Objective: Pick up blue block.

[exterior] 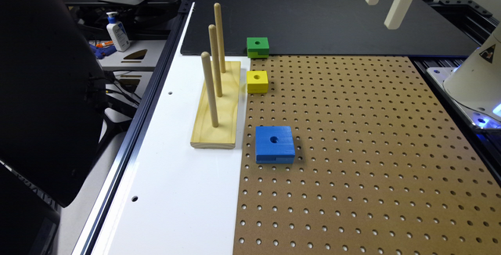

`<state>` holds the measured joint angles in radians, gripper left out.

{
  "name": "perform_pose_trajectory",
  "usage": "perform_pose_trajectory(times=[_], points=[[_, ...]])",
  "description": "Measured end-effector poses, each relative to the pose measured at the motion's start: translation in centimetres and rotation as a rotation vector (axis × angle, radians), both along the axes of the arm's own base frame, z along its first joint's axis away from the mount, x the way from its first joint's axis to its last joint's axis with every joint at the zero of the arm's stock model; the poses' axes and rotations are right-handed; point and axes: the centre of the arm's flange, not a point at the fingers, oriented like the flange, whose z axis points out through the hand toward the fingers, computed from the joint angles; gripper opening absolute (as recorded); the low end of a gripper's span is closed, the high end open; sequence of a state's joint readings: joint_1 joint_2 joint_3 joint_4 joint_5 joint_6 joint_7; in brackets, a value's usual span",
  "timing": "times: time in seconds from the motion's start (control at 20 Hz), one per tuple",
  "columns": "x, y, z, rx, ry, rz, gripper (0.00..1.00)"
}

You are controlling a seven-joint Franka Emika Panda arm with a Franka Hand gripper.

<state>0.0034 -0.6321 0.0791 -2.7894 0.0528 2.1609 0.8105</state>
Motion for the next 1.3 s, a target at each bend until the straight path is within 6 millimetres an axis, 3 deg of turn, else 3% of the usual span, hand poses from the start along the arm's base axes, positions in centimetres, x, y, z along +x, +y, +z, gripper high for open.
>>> perform_pose_trajectory(times=[0.6,1.1,1.3], points=[[0.0,0.3,0.2,-0.001,-0.006,0.004,1.0],[0.4,2.7,0.3,0.001,-0.039,0.008,1.0],[1.6,3.5,0.2,0.002,-0.053,0.009,1.0]])
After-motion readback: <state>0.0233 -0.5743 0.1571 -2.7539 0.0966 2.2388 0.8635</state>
